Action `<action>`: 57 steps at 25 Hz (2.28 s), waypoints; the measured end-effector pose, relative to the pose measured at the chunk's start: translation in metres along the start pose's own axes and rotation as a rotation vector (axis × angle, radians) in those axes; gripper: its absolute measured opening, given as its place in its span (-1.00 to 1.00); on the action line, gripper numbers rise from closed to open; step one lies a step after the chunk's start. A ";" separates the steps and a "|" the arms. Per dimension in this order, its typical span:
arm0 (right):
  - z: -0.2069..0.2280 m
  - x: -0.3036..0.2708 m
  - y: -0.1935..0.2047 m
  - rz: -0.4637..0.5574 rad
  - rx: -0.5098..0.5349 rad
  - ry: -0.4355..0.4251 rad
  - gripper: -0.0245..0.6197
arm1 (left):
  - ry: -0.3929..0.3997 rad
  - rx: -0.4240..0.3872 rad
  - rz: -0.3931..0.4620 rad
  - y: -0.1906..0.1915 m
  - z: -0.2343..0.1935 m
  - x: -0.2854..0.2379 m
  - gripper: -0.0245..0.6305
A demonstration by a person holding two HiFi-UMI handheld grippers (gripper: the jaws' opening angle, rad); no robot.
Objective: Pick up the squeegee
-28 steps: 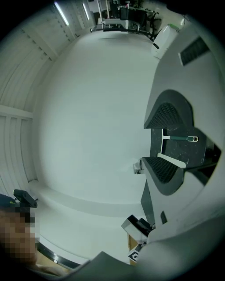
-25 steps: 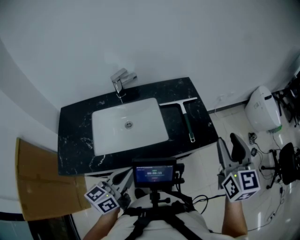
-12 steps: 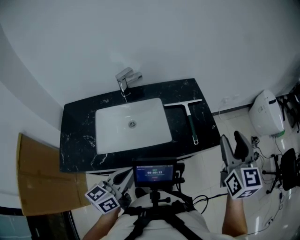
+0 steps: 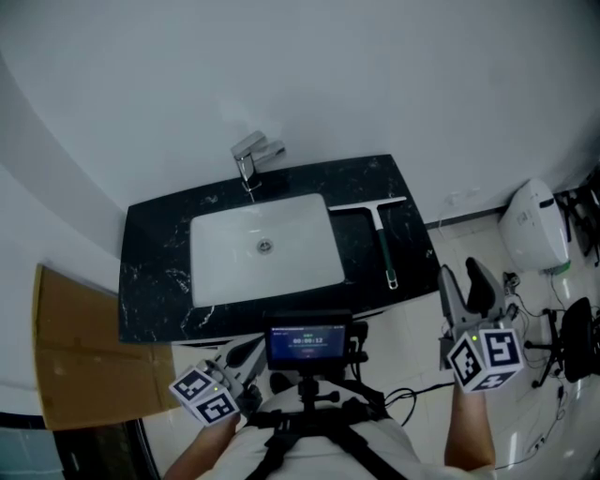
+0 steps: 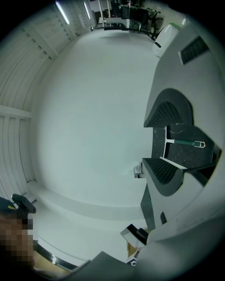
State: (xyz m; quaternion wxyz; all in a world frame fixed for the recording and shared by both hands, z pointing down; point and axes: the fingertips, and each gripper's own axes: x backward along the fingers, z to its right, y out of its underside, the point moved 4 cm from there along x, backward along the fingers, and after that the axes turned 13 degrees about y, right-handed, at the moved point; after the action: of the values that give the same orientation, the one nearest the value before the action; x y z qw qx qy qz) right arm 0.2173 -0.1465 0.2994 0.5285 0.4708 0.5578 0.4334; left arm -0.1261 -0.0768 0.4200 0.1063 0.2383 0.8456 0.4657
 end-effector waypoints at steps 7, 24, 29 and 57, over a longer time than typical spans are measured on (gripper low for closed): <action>-0.004 -0.022 0.013 -0.041 0.010 0.009 -0.23 | -0.011 -0.004 0.000 -0.002 -0.002 0.002 -0.93; -0.023 -0.091 0.067 -0.155 0.043 -0.026 -0.23 | -0.066 0.001 0.010 -0.001 -0.007 0.013 -0.93; -0.023 -0.108 0.089 -0.181 0.084 -0.012 -0.23 | -0.078 -0.003 0.013 -0.001 -0.008 0.016 -0.93; -0.042 -0.188 0.187 -0.397 0.136 -0.046 -0.23 | -0.143 0.003 0.026 -0.002 -0.013 0.024 -0.93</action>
State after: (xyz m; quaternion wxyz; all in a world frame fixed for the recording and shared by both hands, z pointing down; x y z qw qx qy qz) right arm 0.1878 -0.2967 0.5193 0.5832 0.3962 0.6553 0.2711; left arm -0.1529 -0.0752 0.4260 0.1600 0.2821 0.8334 0.4474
